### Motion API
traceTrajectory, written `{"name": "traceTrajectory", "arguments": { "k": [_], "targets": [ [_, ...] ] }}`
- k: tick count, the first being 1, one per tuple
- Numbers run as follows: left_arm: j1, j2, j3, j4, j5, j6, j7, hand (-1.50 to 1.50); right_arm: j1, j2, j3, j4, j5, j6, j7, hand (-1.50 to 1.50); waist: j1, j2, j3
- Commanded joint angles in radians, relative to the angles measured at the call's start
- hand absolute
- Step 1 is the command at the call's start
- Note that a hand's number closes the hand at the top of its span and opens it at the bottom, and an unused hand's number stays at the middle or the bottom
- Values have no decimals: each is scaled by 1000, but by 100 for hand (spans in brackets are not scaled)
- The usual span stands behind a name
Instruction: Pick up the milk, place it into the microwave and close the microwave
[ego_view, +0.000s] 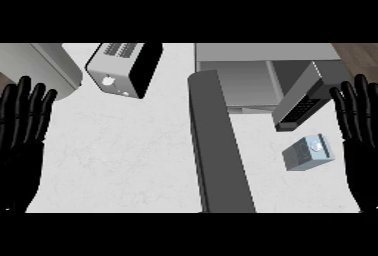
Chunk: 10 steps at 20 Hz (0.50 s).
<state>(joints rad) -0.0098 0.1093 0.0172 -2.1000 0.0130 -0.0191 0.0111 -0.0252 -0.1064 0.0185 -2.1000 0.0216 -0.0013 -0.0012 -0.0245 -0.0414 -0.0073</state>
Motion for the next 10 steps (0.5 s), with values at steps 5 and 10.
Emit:
{"name": "traceTrajectory", "arguments": {
  "k": [5,10],
  "targets": [
    [86,-44,-12,49,-22,10,-75,-150,161,-107,-251,-149,-179,72,36,-150,10,39,7],
    [204,-108,-158,14,126,178,-43,-150,195,-136,-304,-57,-299,126,124,-150,19,39,7]
  ]
}}
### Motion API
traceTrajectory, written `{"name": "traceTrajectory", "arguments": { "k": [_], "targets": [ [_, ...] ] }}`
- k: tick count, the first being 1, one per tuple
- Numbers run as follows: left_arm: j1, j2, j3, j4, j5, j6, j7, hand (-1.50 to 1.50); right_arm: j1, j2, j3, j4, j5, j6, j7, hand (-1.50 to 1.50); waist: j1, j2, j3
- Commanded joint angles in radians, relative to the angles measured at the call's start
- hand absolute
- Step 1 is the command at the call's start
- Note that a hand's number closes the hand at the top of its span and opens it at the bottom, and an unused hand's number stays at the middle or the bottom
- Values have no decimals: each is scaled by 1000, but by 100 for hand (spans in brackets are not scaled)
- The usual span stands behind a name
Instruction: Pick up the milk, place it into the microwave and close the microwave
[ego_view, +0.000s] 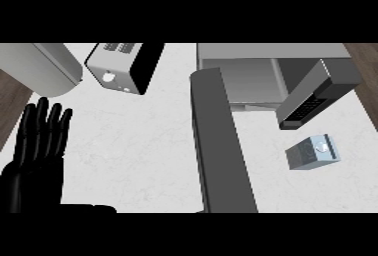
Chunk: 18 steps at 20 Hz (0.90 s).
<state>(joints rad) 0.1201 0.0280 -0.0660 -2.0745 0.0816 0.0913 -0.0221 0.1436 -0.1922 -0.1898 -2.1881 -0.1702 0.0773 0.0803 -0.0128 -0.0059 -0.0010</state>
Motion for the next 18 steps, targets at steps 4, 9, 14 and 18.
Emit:
{"name": "traceTrajectory", "arguments": {
  "k": [4,9,14,18],
  "targets": [
    [212,-27,-149,-63,49,66,-83,-150,188,25,-52,-48,-85,105,-38,-150,9,3,1],
    [365,-28,-192,-104,48,2,-169,-150,167,28,-117,53,-83,124,-62,-150,17,4,1],
    [411,-28,-240,-19,21,20,-296,-150,170,92,-68,104,-7,130,-107,-150,17,4,1],
    [395,-28,-242,45,42,11,-359,-150,172,101,-114,257,-17,178,-227,-150,15,5,1]
  ]
}}
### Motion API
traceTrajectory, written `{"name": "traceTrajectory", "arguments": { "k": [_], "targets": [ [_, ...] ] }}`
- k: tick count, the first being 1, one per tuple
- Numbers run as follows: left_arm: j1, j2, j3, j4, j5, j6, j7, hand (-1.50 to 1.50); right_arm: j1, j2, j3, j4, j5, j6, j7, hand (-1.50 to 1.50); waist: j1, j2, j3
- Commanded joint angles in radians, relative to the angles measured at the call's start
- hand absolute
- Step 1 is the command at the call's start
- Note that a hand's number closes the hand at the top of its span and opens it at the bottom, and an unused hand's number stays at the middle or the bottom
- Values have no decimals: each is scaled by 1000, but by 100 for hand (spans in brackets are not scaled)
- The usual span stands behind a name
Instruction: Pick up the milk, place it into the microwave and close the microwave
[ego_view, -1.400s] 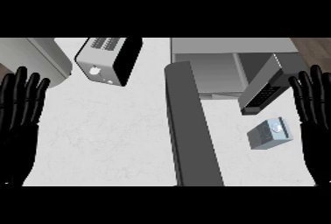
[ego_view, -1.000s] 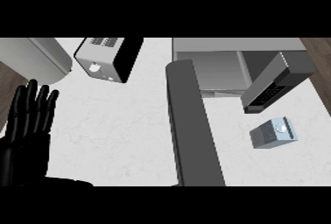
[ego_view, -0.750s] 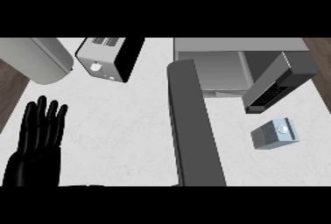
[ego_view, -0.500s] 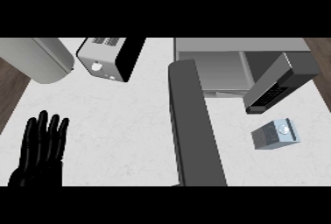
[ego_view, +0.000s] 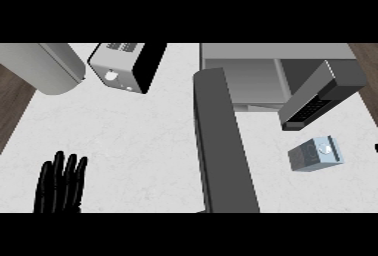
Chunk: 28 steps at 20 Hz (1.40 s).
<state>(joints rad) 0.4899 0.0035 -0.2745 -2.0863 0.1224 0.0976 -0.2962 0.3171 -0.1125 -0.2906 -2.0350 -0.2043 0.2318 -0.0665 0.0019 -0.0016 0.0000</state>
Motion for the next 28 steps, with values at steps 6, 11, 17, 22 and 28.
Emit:
{"name": "traceTrajectory", "arguments": {
  "k": [6,11,17,22,28],
  "targets": [
    [63,30,13,1,42,-32,-70,-150,-29,50,-6,228,91,2,-153,-150,1,1,0],
    [129,53,8,-5,43,-47,-112,-150,-136,93,-10,416,189,-116,-259,-150,6,1,0],
    [156,82,14,-8,73,-75,-147,-150,-225,-16,-127,713,163,-91,-402,-150,7,2,1],
    [188,60,-30,77,51,-66,-260,-150,-276,-14,-117,912,204,-111,-559,-150,6,2,1],
    [215,89,-30,57,75,-69,-265,-150,-388,-97,-148,1193,217,-92,-717,-150,9,2,1]
  ]
}}
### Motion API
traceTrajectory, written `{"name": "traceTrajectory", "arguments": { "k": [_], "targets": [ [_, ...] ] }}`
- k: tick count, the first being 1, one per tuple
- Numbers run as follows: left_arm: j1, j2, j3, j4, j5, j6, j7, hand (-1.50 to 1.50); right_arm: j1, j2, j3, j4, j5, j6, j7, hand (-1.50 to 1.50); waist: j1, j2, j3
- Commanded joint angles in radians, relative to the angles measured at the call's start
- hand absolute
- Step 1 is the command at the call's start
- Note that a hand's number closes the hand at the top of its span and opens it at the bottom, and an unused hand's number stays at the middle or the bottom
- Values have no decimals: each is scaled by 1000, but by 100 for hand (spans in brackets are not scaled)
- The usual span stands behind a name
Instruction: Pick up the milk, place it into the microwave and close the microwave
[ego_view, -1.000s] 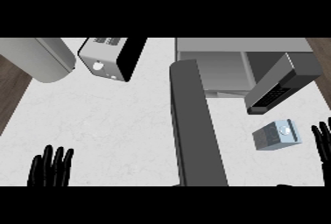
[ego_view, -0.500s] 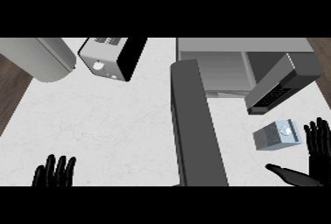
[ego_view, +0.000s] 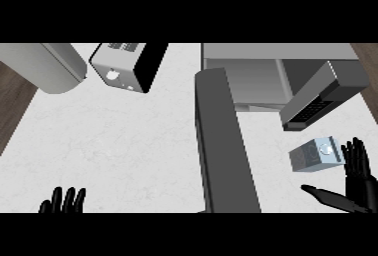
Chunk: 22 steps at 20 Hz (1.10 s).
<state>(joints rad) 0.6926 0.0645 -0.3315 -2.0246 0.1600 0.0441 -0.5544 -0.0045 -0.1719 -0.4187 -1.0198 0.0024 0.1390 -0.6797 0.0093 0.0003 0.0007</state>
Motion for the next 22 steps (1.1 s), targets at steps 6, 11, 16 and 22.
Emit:
{"name": "traceTrajectory", "arguments": {
  "k": [6,11,16,22],
  "targets": [
    [32,39,-24,-53,1,29,2,-150,-68,-52,2,227,15,-3,-149,-150,-2,0,0],
    [57,57,20,48,67,-28,-109,-150,-173,-108,-16,455,37,-7,-286,-150,4,1,0],
    [46,25,-71,5,-14,49,-59,-150,-178,-99,10,484,31,43,-365,-150,0,0,0],
    [37,94,21,0,88,2,-53,-150,-210,-85,40,498,37,5,-339,-150,-2,-1,0]
  ]
}}
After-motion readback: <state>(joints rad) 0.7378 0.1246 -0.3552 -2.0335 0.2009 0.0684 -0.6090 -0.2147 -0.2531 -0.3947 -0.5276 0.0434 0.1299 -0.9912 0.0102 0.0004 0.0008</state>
